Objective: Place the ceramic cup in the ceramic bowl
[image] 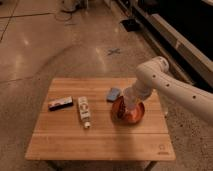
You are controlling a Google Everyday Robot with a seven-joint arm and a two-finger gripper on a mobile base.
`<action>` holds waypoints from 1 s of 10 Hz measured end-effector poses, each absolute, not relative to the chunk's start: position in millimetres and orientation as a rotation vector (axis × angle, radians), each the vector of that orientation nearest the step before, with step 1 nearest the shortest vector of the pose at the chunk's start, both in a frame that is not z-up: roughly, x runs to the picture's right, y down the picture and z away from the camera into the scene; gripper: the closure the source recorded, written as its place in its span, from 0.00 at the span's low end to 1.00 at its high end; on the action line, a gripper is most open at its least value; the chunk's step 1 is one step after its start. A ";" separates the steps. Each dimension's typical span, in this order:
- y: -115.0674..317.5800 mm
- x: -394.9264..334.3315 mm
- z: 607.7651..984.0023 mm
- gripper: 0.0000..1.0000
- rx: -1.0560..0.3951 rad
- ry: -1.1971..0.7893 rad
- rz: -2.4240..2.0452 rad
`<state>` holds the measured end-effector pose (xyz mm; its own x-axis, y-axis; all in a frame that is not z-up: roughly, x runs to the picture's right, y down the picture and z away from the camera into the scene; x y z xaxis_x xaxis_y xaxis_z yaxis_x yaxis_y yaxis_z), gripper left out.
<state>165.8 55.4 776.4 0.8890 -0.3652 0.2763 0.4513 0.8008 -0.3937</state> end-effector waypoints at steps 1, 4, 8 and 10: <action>56.2 166.1 783.2 0.51 -0.459 -0.194 -0.436; 61.0 166.5 810.4 0.23 -0.424 -0.205 -0.449; 68.4 176.1 819.1 0.21 -0.410 -0.211 -0.470; 61.9 182.5 811.9 0.21 -0.388 -0.206 -0.480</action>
